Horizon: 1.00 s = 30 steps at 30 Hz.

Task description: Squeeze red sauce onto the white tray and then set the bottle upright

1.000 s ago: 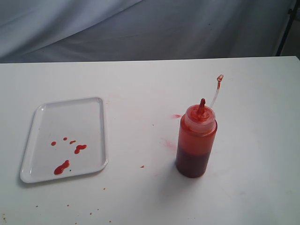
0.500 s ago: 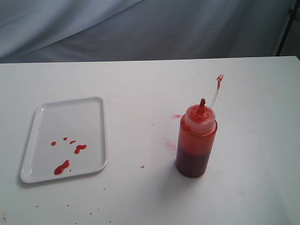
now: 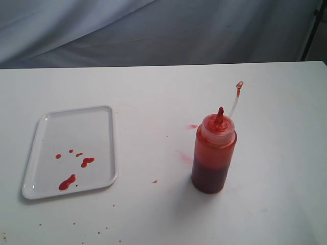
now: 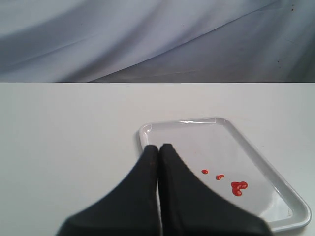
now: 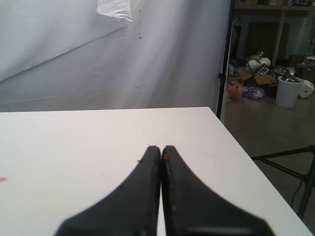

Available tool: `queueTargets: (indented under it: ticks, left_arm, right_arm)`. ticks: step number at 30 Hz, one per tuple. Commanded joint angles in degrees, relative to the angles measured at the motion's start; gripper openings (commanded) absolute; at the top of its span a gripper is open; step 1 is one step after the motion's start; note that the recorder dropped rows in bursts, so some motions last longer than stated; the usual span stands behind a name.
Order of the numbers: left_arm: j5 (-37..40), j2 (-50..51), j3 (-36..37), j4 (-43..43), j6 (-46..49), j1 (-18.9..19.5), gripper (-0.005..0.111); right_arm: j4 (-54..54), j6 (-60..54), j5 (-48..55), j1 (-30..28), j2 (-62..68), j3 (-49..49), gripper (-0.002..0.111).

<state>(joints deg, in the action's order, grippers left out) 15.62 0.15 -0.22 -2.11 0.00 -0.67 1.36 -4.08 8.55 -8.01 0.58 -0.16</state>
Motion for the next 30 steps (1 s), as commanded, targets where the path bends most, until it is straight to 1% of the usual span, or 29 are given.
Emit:
queueTargets:
  ticks: [1, 5, 7, 11, 18, 20, 21, 25, 28, 30]
  left_arm:
    - [-0.63, -0.15, 0.22, -0.3, 0.44, 0.12, 0.0]
    - [-0.63, -0.15, 0.22, -0.3, 0.44, 0.12, 0.0]
    - [-0.63, -0.15, 0.22, -0.3, 0.44, 0.12, 0.0]
    - [-0.63, -0.15, 0.22, -0.3, 0.54, 0.12, 0.0]
    - [-0.63, -0.15, 0.22, -0.3, 0.42, 0.12, 0.0]
    - [-0.63, -0.15, 0.22, -0.3, 0.42, 0.12, 0.0]
    - [-0.63, -0.15, 0.22, -0.3, 0.42, 0.12, 0.0]
    - [-0.63, -0.15, 0.22, -0.3, 0.42, 0.12, 0.0]
    - [-0.63, -0.15, 0.22, -0.3, 0.59, 0.12, 0.0]
    - [-0.63, -0.15, 0.22, -0.3, 0.59, 0.12, 0.0]
  right_arm:
    - [0.07, -0.7, 1.7, 3.07, -0.29, 0.16, 0.0]
    - [0.07, -1.88, 2.17, 7.01, -0.29, 0.16, 0.0]
    - [0.07, -1.88, 3.12, 7.97, -0.29, 0.16, 0.0]
    - [0.07, -1.88, 6.05, 8.01, -0.29, 0.16, 0.0]
    - [1.62, -1.88, 5.77, 8.01, -0.29, 0.16, 0.0]
    - [1.6, -1.47, 4.24, 8.01, -0.29, 0.16, 0.0]
    - [1.33, -0.94, 2.69, 8.01, -0.29, 0.16, 0.0]
    - [-1.36, 1.0, 3.73, 8.01, -0.29, 0.16, 0.0]
    - [-4.64, 4.44, 3.73, 8.01, -0.29, 0.16, 0.0]
    - [-4.87, 5.03, 3.73, 8.01, -0.29, 0.16, 0.0]
